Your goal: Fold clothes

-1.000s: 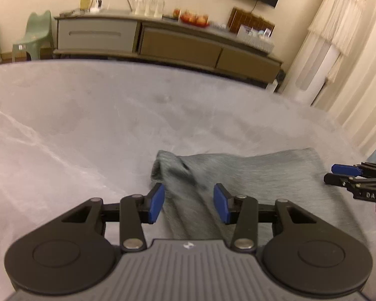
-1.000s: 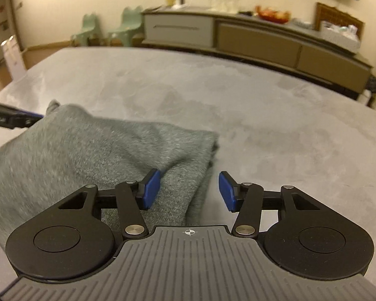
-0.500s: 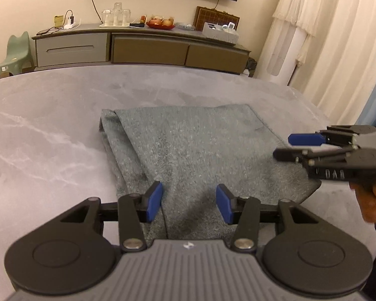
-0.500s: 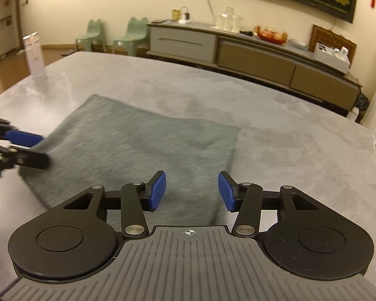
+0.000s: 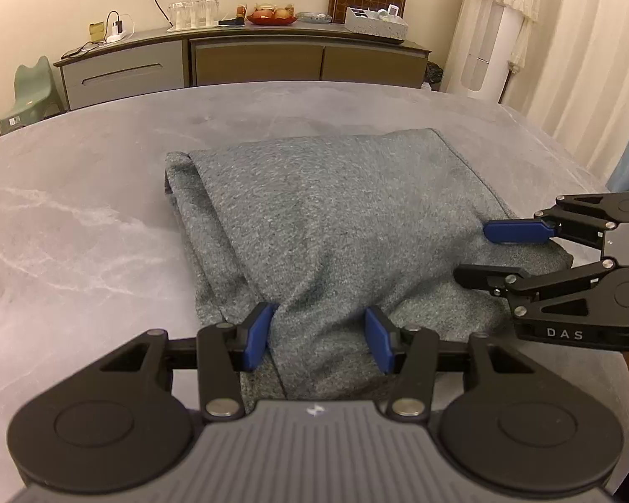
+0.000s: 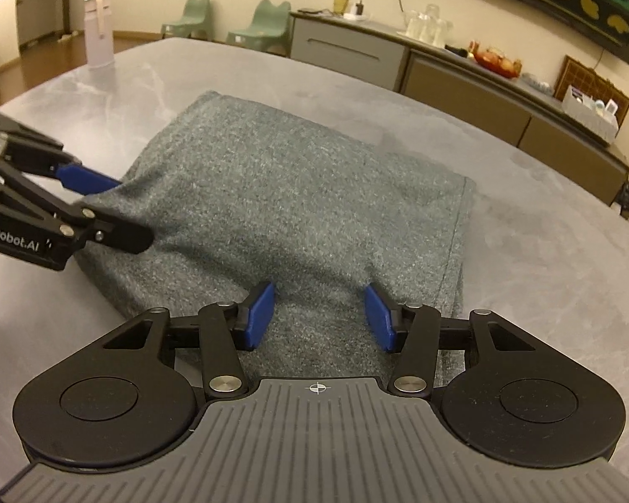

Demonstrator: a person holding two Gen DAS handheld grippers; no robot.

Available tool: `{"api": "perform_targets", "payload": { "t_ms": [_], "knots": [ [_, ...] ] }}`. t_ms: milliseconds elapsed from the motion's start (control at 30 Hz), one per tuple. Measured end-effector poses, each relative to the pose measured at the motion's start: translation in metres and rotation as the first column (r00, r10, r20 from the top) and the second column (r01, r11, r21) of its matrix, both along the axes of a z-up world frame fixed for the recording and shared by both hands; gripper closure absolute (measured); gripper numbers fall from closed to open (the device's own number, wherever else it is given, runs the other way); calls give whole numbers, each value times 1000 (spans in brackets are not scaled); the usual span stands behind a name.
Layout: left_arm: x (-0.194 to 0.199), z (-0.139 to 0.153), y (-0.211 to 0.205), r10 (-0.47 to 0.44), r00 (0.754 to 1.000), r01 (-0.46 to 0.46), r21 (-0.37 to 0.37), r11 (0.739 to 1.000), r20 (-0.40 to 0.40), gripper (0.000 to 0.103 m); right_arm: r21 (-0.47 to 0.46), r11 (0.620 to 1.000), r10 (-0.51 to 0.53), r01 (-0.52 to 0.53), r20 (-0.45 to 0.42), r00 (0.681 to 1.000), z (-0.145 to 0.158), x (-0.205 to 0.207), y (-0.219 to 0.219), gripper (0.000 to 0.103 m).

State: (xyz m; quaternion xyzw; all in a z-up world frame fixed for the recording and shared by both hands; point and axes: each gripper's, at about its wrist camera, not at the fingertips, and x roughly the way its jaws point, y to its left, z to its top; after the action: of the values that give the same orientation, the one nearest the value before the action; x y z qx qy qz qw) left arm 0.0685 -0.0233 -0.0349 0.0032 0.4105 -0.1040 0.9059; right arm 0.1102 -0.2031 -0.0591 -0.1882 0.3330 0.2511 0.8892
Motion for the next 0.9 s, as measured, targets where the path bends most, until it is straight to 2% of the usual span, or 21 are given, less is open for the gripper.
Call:
{"api": "perform_targets", "payload": {
  "t_ms": [133, 233, 367, 467, 567, 700, 800, 900],
  "knots": [
    [-2, 2, 7, 17, 1000, -17, -1, 1000, -8, 52, 0, 1000, 6, -6, 0, 1000, -1, -1, -5, 50],
    [-3, 6, 13, 49, 999, -49, 16, 999, -5, 47, -3, 1000, 8, -8, 2, 1000, -1, -1, -6, 50],
    [-8, 24, 24, 97, 995, -97, 6, 995, 31, 52, -13, 1000, 0, 0, 9, 1000, 0, -1, -8, 49],
    [-8, 47, 23, 100, 991, -98, -26, 995, 87, 52, -18, 999, -28, 28, 12, 1000, 2, 1, -12, 46],
    [4, 60, 12, 70, 992, -62, -81, 995, 106, 52, -7, 998, -66, 66, 34, 997, 9, -1, -18, 46],
    [30, 44, -13, 21, 997, -15, -99, 995, 69, 52, 30, 998, -59, 57, 66, 996, 17, -6, -19, 45],
    [48, 16, -17, 45, 999, -44, -92, 995, 6, 52, 9, 998, -56, 55, 41, 998, 7, -1, -20, 46],
    [52, 4, -7, 58, 998, -58, -124, 991, -2, 52, 4, 998, -60, 60, 28, 998, -2, 5, -27, 43]
  ]
}}
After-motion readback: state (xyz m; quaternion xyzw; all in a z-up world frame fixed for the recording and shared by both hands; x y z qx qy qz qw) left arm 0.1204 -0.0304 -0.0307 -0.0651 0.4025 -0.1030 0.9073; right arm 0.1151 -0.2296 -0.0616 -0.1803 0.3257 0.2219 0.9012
